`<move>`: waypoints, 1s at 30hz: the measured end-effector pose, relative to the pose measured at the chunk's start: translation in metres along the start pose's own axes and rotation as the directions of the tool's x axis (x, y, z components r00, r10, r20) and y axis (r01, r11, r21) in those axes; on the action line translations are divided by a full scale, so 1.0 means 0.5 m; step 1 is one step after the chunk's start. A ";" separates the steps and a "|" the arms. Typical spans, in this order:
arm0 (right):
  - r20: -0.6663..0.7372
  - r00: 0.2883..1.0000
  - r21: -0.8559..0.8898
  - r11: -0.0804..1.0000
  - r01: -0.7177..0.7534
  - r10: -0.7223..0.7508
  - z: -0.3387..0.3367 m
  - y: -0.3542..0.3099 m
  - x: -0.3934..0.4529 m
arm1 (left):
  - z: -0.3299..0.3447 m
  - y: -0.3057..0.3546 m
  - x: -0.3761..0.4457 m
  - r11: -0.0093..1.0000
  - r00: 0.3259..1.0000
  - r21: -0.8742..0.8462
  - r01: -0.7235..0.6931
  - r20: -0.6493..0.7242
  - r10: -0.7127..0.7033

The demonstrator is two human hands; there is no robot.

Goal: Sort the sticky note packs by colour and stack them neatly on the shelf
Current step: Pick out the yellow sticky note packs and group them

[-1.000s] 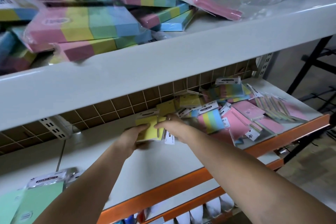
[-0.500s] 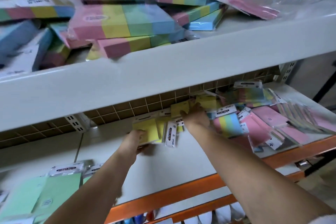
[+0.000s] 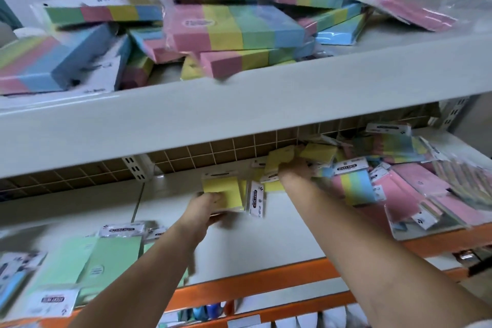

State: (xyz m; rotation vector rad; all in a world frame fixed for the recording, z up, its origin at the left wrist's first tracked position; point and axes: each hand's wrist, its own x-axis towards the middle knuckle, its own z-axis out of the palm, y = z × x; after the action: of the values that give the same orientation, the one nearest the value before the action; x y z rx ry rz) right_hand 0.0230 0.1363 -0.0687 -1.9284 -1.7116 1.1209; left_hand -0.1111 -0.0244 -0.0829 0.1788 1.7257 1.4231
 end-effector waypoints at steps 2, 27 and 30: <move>0.013 1.000 0.041 0.999 0.024 -0.025 -0.011 0.003 -0.022 | 0.000 -0.001 -0.012 1.000 0.999 -0.019 -0.018 0.028 0.019; 0.534 0.758 0.241 0.927 0.287 -0.374 0.087 -0.082 -0.330 | -0.164 0.028 -0.190 0.932 0.992 -0.348 -0.105 -0.106 0.072; 0.511 0.768 0.256 0.921 0.293 -0.386 0.131 -0.115 -0.386 | -0.231 0.031 -0.208 0.949 0.987 -0.276 -0.155 -0.083 0.138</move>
State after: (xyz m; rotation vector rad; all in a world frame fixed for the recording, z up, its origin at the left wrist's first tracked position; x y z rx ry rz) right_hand -0.0583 -0.0491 -0.0058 -1.1726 -2.0628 1.7146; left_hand -0.1326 -0.1653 -0.0190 0.1096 1.5631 1.7838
